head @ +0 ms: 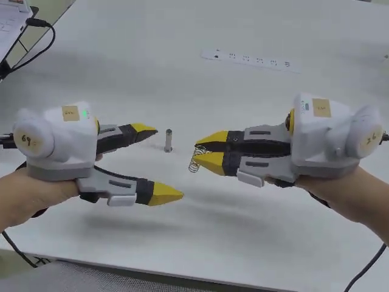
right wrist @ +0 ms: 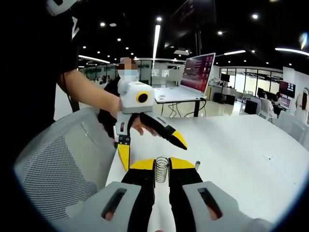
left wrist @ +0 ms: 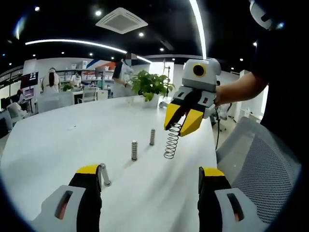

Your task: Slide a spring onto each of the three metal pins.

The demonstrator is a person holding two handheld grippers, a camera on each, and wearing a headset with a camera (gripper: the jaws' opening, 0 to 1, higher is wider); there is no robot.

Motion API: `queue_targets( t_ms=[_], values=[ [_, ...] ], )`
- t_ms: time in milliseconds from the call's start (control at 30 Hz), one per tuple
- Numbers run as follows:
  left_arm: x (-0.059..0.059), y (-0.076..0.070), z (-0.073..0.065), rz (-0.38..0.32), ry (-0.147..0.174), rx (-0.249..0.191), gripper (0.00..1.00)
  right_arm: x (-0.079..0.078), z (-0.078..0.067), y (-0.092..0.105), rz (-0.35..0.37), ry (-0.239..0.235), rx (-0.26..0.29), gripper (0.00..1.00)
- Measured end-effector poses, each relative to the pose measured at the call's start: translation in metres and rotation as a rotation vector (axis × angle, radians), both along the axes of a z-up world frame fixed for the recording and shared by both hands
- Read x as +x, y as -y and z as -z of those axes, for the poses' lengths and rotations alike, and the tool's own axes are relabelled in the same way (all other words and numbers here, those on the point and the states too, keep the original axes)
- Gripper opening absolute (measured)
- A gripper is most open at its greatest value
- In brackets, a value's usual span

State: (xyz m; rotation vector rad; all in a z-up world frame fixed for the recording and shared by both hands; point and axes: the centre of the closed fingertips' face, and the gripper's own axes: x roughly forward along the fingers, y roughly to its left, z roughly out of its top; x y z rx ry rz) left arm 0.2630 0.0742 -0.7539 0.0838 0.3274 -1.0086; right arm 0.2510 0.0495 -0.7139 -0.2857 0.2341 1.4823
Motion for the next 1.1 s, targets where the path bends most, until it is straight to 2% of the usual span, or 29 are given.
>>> queue_targets(
  t_ms=[333,667,1100],
  values=[
    [0.001,-0.014,-0.001,-0.046,0.004,-0.007,0.98,0.001,-0.001,-0.001,0.011,0.002,0.001,0.07],
    [-0.005,-0.03,0.0,-0.069,0.001,-0.004,0.98,0.008,0.003,0.0,0.023,0.009,-0.018,0.07],
    [-0.01,-0.043,0.003,-0.096,-0.007,0.005,0.98,0.022,0.01,-0.002,0.035,0.017,-0.041,0.07]
  ],
)
